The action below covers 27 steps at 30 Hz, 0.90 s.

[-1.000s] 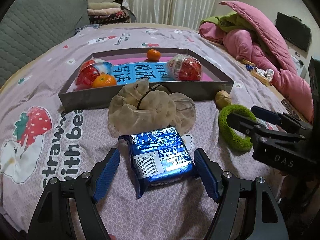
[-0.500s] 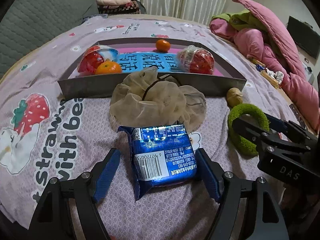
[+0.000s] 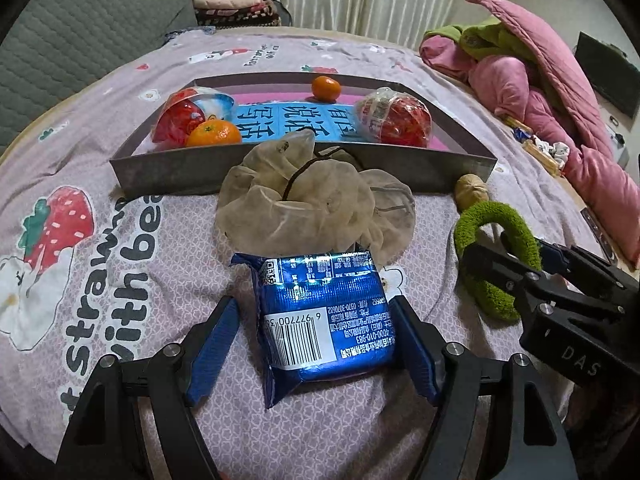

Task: Organize objects
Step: 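Close the left gripper on the blue snack packet while the right grasps the green ring, then lift the snack packet over the tray with the left gripper while the right carries the ring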

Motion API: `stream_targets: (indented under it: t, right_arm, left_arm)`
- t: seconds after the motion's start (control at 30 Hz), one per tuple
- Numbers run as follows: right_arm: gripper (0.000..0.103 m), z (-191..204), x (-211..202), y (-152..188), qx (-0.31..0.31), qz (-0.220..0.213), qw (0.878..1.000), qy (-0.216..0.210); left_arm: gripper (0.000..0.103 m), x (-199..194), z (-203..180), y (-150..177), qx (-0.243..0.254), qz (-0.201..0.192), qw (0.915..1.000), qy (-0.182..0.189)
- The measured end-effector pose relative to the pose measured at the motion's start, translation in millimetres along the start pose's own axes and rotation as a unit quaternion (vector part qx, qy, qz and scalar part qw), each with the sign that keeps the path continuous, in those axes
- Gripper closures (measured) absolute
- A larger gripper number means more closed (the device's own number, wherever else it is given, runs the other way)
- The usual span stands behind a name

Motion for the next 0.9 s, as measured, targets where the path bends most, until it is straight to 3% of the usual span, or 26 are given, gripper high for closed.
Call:
stream_targets:
  t: [0.1,0.3,0.47,0.9]
  right_arm:
    - [0.061,1.1,-1.8,-0.5,-0.002,-0.002,1.0,-0.005]
    - [0.086,2.6,-5.0,-2.5,-0.008,-0.005,1.0,-0.015]
    - [0.086,4.0,-5.4,-2.6,-0.016,-0.004,1.0,-0.015]
    - [0.086,13.4,-21.7,-23.1,-0.032,-0.057,0.998,-0.019]
  left_arm:
    - [0.03,-1.2,-0.7,1.0,0.003,0.001,1.0,0.003]
    - [0.04,-4.2,-1.9,1.6,0.006,0.006,0.9999,0.014]
    - [0.043,-6.5,1.5,1.0,-0.004,0.01,0.9996,0.025]
    - [0.045,-14.4,1.7,-1.2,-0.005,0.004,0.9993,0.037]
Point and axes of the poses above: each gripper's, at about its wrist camera, not at the fingertips, and x roughly the way its jaws point, z to its left, y to its underside, the point moved 9 cm from there along x, roughly the way its jaws point, and after that the axes turned 5 degrees about -x, right-handed, at the moved point
